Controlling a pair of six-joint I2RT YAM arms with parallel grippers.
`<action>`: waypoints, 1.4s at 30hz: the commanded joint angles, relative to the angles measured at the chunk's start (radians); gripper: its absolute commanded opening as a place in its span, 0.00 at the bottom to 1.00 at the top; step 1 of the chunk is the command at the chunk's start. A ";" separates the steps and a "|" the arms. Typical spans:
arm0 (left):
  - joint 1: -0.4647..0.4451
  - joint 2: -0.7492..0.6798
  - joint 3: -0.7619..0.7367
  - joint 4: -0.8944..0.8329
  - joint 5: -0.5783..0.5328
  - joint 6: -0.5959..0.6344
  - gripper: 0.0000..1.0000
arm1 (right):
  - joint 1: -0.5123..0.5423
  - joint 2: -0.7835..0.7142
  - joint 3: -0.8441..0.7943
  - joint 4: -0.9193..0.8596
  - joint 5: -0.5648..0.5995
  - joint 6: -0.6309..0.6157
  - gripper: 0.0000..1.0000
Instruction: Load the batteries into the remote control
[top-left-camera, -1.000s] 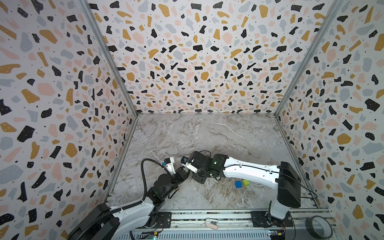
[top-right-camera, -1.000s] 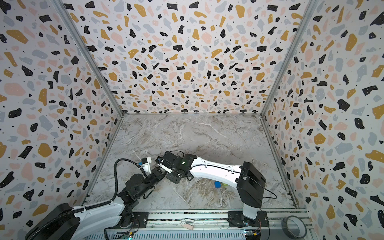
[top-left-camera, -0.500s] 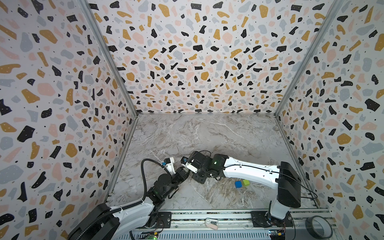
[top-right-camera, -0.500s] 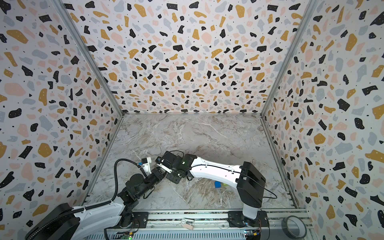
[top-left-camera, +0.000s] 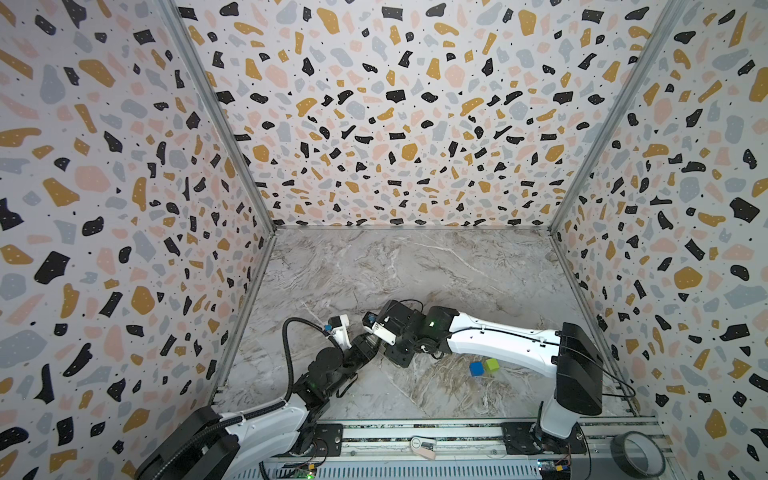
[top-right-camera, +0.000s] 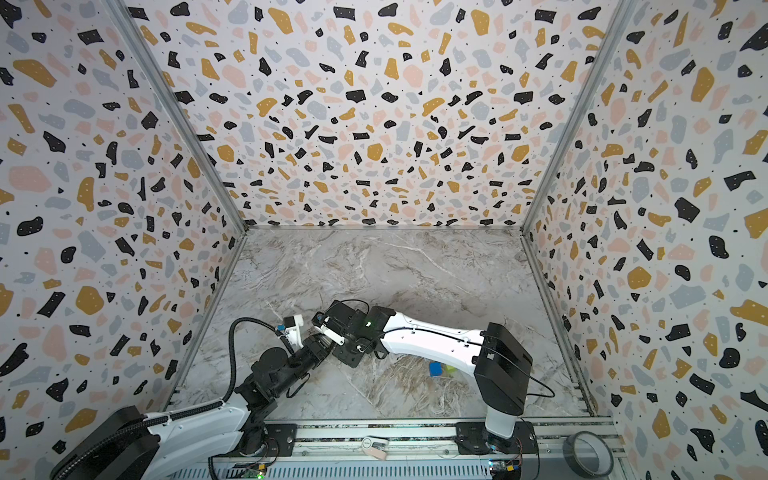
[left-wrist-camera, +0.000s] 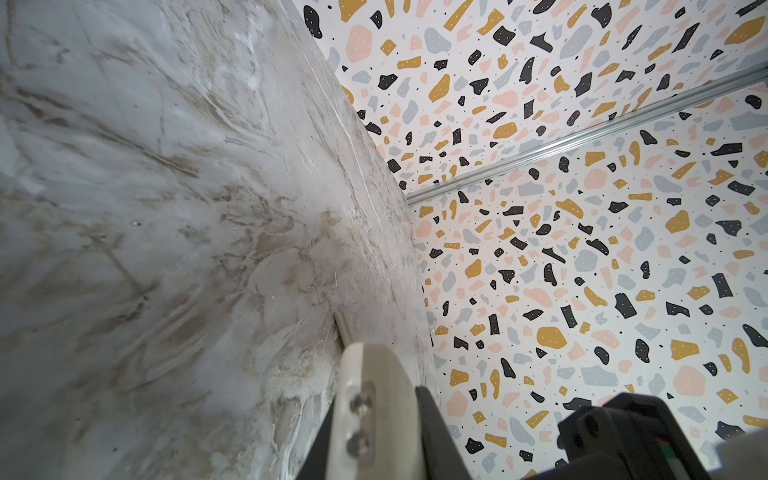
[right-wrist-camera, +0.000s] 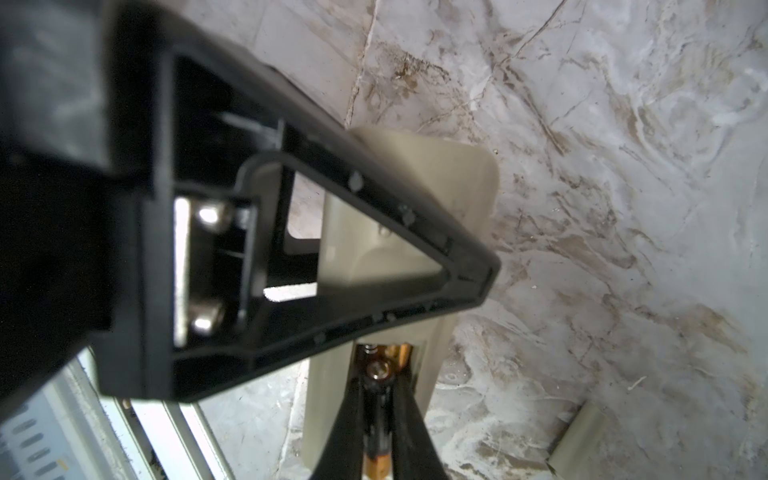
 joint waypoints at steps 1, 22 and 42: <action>-0.008 -0.027 -0.080 0.216 0.008 -0.030 0.00 | 0.031 -0.036 -0.012 0.045 -0.175 0.012 0.18; -0.008 -0.022 -0.076 0.212 -0.003 -0.033 0.00 | 0.016 -0.051 -0.034 0.057 -0.183 0.010 0.06; -0.008 -0.028 -0.080 0.209 -0.005 -0.038 0.00 | 0.016 -0.073 -0.058 0.092 -0.207 0.016 0.20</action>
